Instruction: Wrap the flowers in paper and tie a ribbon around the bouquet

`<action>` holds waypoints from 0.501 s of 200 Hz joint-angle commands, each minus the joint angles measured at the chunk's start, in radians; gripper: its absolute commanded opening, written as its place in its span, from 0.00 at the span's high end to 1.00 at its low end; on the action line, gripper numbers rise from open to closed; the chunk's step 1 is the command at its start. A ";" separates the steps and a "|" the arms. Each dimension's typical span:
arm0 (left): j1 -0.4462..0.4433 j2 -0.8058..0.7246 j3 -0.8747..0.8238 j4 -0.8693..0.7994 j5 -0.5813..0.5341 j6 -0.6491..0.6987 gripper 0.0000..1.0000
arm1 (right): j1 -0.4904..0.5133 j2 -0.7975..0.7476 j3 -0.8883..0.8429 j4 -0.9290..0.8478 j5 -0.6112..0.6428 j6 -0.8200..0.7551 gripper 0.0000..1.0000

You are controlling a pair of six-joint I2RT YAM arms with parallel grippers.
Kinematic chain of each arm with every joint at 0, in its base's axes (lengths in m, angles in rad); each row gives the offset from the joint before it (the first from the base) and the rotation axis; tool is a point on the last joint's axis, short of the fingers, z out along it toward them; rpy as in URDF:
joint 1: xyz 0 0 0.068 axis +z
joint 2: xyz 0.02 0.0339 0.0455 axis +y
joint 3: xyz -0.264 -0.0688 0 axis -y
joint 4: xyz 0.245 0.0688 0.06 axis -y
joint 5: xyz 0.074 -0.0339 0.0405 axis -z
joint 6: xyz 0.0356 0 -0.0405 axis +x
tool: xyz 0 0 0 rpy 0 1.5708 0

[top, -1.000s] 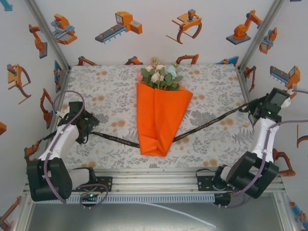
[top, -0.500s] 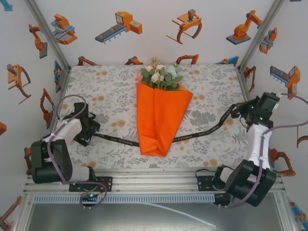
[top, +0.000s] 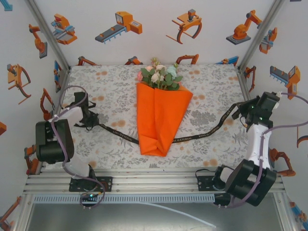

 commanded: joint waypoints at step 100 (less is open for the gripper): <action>-0.110 0.259 0.337 0.192 0.139 0.122 1.00 | 0.054 0.336 0.295 0.139 -0.008 -0.048 1.00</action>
